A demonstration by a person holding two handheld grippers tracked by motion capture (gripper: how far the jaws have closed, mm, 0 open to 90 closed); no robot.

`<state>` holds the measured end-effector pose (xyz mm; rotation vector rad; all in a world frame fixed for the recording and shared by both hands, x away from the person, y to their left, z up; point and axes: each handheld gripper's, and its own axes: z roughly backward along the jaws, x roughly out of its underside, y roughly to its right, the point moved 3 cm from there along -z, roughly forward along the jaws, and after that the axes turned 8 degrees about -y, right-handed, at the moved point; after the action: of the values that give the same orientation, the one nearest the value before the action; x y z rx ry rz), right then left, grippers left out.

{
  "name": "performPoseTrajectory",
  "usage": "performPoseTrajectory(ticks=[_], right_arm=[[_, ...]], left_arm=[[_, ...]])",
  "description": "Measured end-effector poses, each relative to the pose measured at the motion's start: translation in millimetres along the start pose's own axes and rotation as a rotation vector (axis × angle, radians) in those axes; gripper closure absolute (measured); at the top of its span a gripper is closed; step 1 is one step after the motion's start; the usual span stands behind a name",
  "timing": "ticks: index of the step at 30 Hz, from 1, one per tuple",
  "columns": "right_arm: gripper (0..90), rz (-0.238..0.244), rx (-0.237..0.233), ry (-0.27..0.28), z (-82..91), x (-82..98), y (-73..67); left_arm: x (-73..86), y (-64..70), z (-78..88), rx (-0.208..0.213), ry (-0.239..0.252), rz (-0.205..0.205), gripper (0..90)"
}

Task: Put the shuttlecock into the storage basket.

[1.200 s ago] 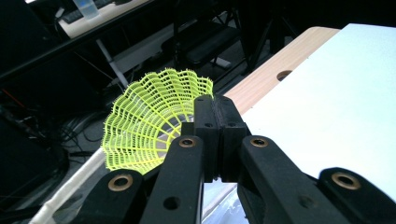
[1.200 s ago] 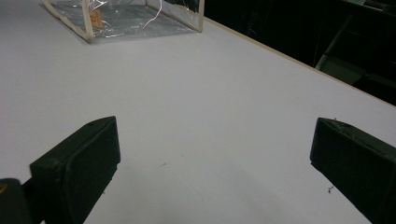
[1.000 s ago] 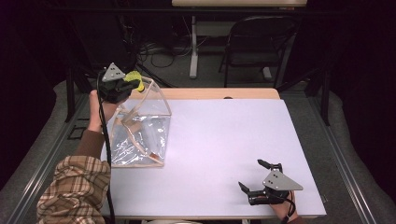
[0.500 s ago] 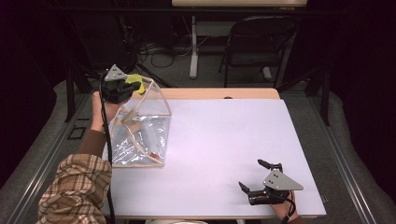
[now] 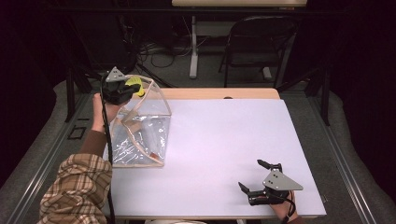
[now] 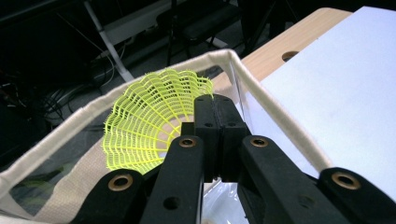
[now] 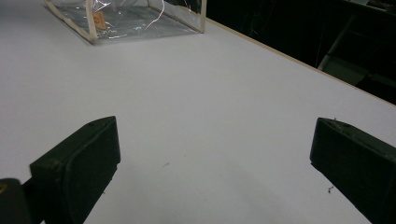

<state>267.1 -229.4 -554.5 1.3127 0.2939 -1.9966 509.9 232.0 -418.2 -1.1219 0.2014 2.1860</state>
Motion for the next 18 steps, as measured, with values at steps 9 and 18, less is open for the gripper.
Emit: performPoseTrajectory(ticks=[9,18], right_arm=[[1.2,0.001,-0.001,-0.001,-0.2,-0.1,-0.3],[1.2,0.005,-0.003,-0.002,0.1,-0.3,-0.8]], left_arm=[[5.3,-3.0,-4.5,0.015,-0.003,0.019,89.5],[7.6,-4.1,-9.9,0.025,-0.008,0.029,89.4]])
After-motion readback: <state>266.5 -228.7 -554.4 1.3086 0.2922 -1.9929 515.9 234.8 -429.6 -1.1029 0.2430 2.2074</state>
